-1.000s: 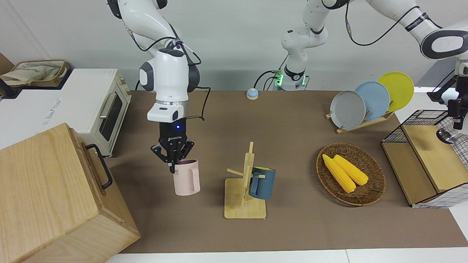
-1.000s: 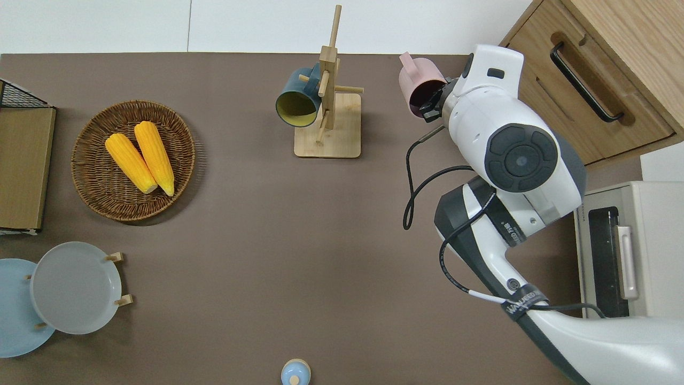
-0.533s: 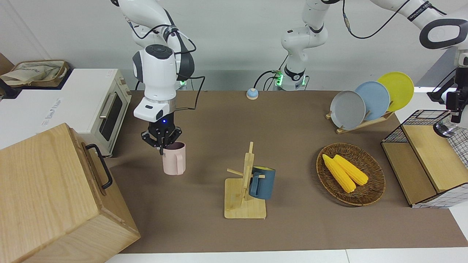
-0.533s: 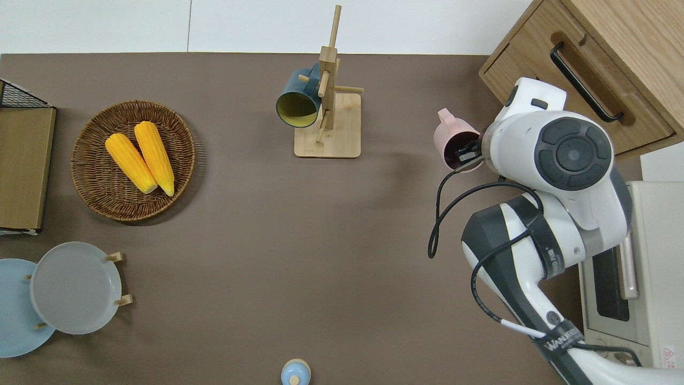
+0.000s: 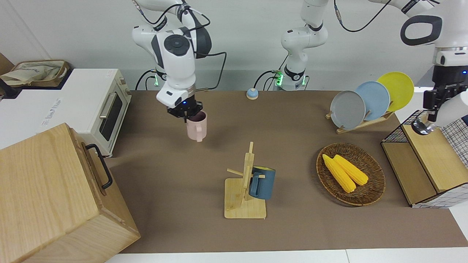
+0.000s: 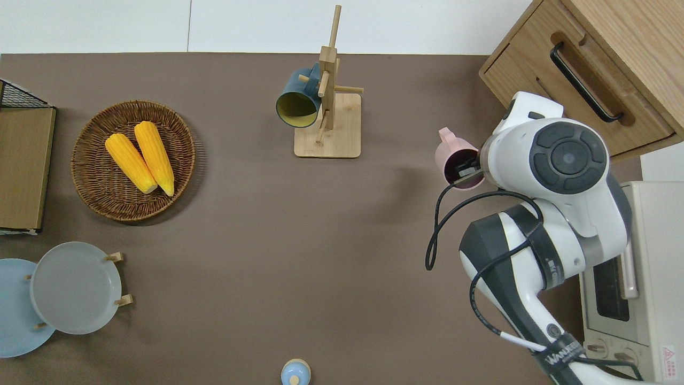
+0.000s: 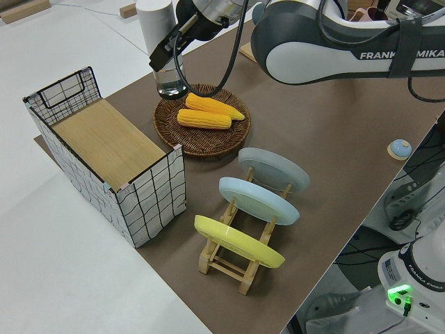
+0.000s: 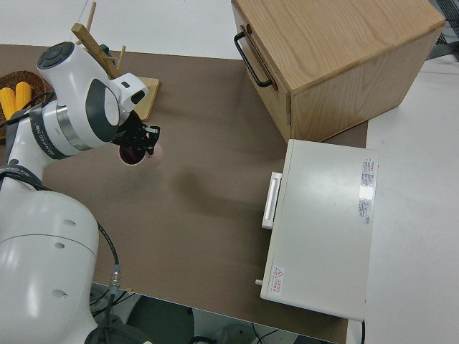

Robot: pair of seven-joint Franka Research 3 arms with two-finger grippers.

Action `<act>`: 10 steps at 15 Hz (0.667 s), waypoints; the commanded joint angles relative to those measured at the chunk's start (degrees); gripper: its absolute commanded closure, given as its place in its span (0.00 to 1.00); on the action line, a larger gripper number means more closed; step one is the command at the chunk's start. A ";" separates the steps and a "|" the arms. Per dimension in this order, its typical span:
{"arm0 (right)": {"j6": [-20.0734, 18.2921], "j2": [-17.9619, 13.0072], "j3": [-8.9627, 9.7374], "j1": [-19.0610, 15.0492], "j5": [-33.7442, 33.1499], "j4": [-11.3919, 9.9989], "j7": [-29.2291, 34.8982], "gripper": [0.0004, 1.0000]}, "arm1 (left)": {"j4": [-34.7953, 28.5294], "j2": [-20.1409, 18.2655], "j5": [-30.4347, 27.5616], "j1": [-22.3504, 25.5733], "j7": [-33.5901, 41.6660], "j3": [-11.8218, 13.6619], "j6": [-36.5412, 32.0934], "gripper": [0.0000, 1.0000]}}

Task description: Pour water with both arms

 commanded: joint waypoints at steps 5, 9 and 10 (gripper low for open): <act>1.22 2.02 1.12 9.65 14.04 -0.93 22.35 1.00 | -12.88 -10.55 5.02 -0.17 -9.71 -7.19 0.56 1.00; 6.93 8.17 1.12 15.98 15.73 1.53 32.28 1.00 | -16.48 -12.49 5.90 0.09 -14.46 -11.06 1.17 1.00; 8.42 9.66 1.12 17.30 15.47 1.71 35.09 1.00 | -17.45 -13.19 5.90 0.09 -15.16 -11.59 1.17 1.00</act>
